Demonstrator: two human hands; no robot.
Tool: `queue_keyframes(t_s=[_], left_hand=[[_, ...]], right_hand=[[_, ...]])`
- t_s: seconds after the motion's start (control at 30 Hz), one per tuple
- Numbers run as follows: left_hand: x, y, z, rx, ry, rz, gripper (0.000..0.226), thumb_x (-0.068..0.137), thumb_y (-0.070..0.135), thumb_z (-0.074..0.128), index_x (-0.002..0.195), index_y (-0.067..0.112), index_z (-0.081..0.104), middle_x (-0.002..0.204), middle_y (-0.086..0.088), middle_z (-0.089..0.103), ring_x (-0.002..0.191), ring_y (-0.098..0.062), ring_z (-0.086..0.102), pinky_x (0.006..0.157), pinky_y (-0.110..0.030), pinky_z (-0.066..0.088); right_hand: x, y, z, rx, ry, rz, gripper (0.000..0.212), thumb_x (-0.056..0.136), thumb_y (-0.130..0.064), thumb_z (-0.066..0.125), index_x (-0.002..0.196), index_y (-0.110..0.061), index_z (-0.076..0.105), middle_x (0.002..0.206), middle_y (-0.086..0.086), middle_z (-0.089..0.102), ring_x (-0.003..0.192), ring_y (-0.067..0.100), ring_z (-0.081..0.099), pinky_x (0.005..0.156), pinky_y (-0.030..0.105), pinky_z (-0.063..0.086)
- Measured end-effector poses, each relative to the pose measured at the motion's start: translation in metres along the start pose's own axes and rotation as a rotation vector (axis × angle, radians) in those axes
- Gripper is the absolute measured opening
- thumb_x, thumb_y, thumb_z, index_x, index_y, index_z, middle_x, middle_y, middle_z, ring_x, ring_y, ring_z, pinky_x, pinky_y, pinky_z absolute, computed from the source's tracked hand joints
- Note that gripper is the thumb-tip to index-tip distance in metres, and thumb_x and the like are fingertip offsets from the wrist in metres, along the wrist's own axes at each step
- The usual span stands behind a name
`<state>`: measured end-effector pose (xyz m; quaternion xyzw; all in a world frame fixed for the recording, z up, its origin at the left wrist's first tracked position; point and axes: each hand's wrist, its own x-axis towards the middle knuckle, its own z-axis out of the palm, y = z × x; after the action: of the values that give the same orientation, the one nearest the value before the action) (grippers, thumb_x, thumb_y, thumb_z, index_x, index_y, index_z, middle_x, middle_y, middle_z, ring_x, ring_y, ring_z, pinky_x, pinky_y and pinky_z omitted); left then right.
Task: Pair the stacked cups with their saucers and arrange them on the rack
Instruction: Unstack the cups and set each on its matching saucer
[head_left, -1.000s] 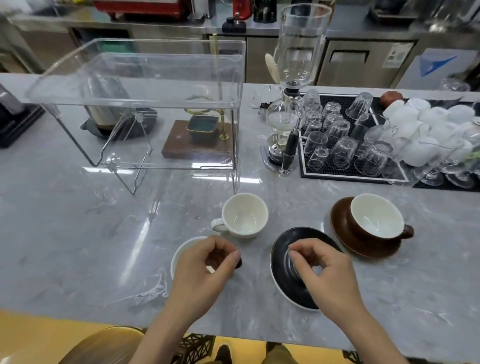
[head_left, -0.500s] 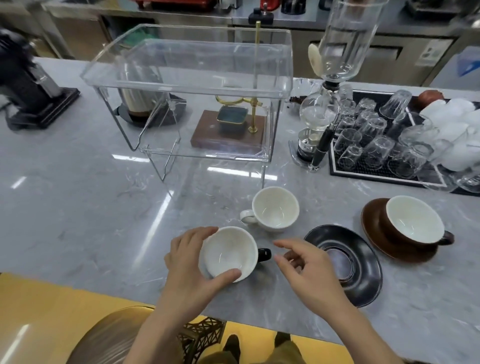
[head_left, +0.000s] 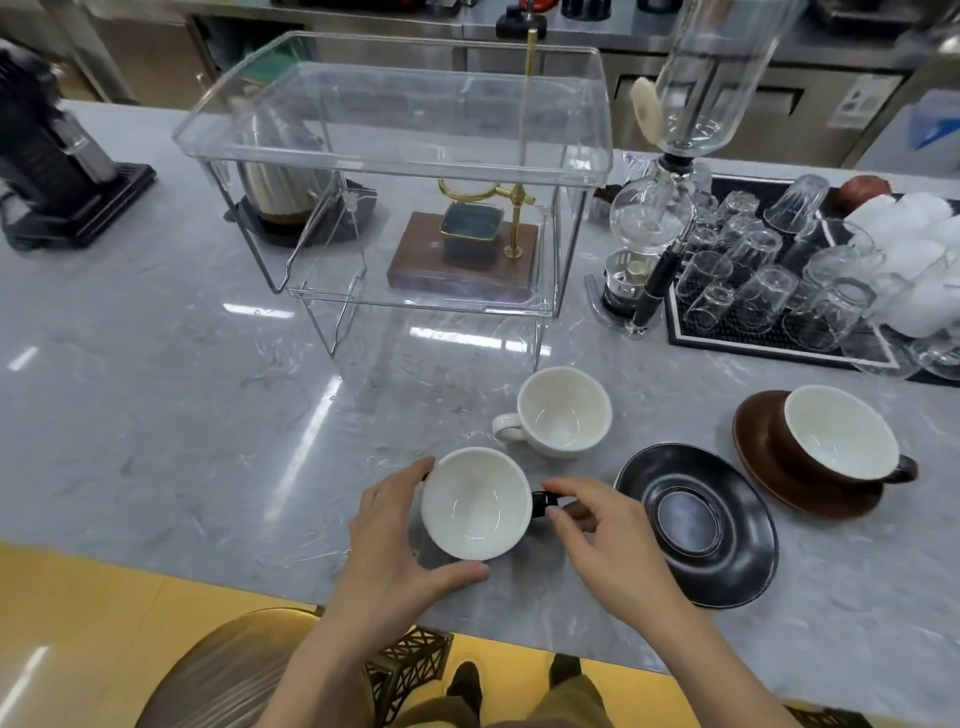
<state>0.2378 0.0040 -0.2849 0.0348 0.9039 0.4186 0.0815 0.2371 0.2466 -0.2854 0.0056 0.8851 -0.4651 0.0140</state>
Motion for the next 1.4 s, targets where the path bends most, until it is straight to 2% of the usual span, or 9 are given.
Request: queue_keyframes(t_s=[0.13,0.3,0.4,0.53,0.6,0.73,0.87,1.13,1.4], left_hand=[[0.003,0.001,-0.001,0.004,-0.018,0.021,0.104,0.043,0.075,0.083,0.13,0.068,0.027,0.129,0.046,0.029,0.124,0.003,0.028,0.1,-0.033,0.032],[0.009,0.004,0.0,-0.025,0.024,0.019,0.106,0.043,0.056,0.093,0.137,0.045,0.048,0.132,0.023,0.051,0.127,-0.01,0.04,0.1,-0.034,0.038],[0.009,0.005,-0.001,-0.035,0.027,0.032,0.104,0.04,0.053,0.094,0.135,0.042,0.052,0.13,0.023,0.053,0.127,-0.011,0.043,0.098,-0.032,0.04],[0.009,0.011,-0.005,-0.077,0.067,0.054,0.098,0.034,0.061,0.089,0.123,0.056,0.049,0.124,0.037,0.049,0.121,-0.006,0.046,0.091,-0.016,0.036],[0.01,0.016,-0.007,-0.071,0.073,0.077,0.098,0.034,0.063,0.089,0.124,0.056,0.05,0.124,0.035,0.052,0.119,-0.006,0.049,0.09,-0.015,0.036],[0.015,0.037,-0.007,-0.068,0.057,0.161,0.098,0.036,0.069,0.088,0.125,0.058,0.048,0.121,0.033,0.054,0.116,0.001,0.049,0.088,-0.014,0.038],[0.025,0.063,0.005,-0.096,0.013,0.248,0.097,0.036,0.073,0.086,0.124,0.063,0.045,0.119,0.031,0.054,0.114,0.003,0.049,0.087,-0.015,0.039],[0.047,0.107,0.049,-0.129,-0.088,0.369,0.095,0.039,0.074,0.085,0.124,0.061,0.045,0.12,0.031,0.054,0.113,0.007,0.048,0.087,-0.016,0.039],[0.06,0.128,0.096,-0.075,-0.188,0.394,0.096,0.037,0.068,0.088,0.117,0.081,0.035,0.114,0.042,0.049,0.111,0.01,0.043,0.078,-0.023,0.042]], right_hand=[[0.001,0.002,0.002,0.001,-0.005,0.023,0.027,0.092,-0.018,0.066,0.117,-0.029,0.07,0.102,-0.02,0.068,0.089,-0.005,0.065,0.074,0.008,0.05],[0.003,0.002,0.006,0.016,0.016,0.045,0.025,0.092,-0.01,0.065,0.11,-0.026,0.072,0.097,-0.014,0.073,0.088,-0.003,0.068,0.079,0.014,0.053],[0.003,-0.002,0.01,0.022,0.068,0.048,0.026,0.09,-0.004,0.065,0.102,-0.024,0.074,0.091,-0.012,0.074,0.085,-0.001,0.069,0.076,0.008,0.05],[0.001,-0.009,0.006,0.057,0.113,0.025,0.034,0.091,-0.002,0.063,0.096,-0.035,0.069,0.084,-0.012,0.073,0.076,0.005,0.07,0.072,0.022,0.056],[-0.001,-0.012,-0.001,0.072,0.121,0.019,0.042,0.091,-0.002,0.063,0.092,-0.043,0.064,0.082,-0.014,0.072,0.075,0.003,0.07,0.069,0.017,0.055],[-0.008,-0.014,-0.021,0.096,0.17,0.036,0.037,0.091,-0.001,0.063,0.098,-0.038,0.068,0.086,-0.014,0.073,0.079,0.002,0.071,0.071,0.012,0.054],[-0.018,-0.013,-0.049,0.094,0.261,0.046,0.045,0.091,-0.001,0.063,0.096,-0.045,0.063,0.091,-0.02,0.071,0.084,-0.003,0.069,0.071,0.007,0.053],[-0.039,0.007,-0.1,0.111,0.412,0.114,0.043,0.09,0.001,0.065,0.098,-0.041,0.066,0.098,-0.011,0.074,0.092,0.009,0.071,0.083,0.029,0.058],[-0.053,0.041,-0.127,0.121,0.487,0.195,0.045,0.09,0.0,0.065,0.092,-0.045,0.066,0.083,-0.012,0.075,0.078,0.004,0.072,0.071,0.014,0.056]])
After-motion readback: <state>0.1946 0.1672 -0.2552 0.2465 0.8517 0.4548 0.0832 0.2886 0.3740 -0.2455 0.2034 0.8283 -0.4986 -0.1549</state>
